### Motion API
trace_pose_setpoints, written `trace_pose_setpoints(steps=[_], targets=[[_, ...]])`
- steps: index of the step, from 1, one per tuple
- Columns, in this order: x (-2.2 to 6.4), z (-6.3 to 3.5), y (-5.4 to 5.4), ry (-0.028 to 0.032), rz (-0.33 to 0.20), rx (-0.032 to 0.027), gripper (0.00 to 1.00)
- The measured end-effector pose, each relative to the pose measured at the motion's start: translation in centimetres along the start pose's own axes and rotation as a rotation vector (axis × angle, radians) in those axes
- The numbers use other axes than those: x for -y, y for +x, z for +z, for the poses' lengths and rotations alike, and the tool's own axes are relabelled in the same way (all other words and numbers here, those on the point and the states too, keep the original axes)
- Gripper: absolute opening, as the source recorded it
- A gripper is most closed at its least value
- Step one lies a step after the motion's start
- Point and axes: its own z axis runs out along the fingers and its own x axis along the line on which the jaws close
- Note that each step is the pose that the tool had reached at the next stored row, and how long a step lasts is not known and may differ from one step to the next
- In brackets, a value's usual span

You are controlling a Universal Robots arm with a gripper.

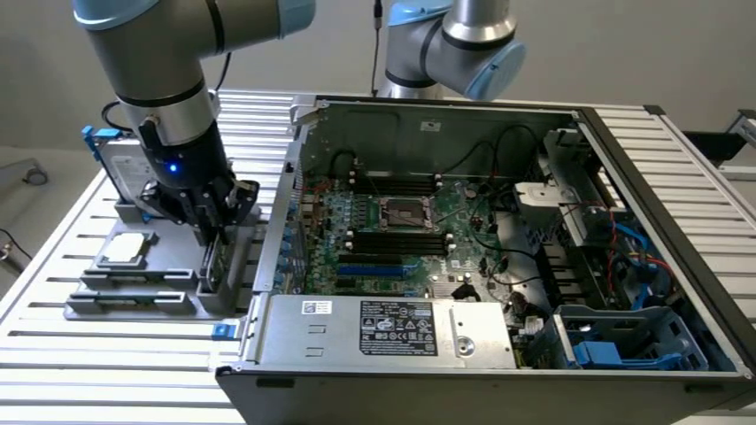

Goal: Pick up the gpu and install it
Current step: 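Pick up the gpu and move the gpu toward the slot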

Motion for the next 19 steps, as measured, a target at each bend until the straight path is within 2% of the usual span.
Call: trace_pose_setpoints(steps=[19], targets=[[-0.01,-0.01,0.18,-0.0012,0.0,0.0001,0.27]])
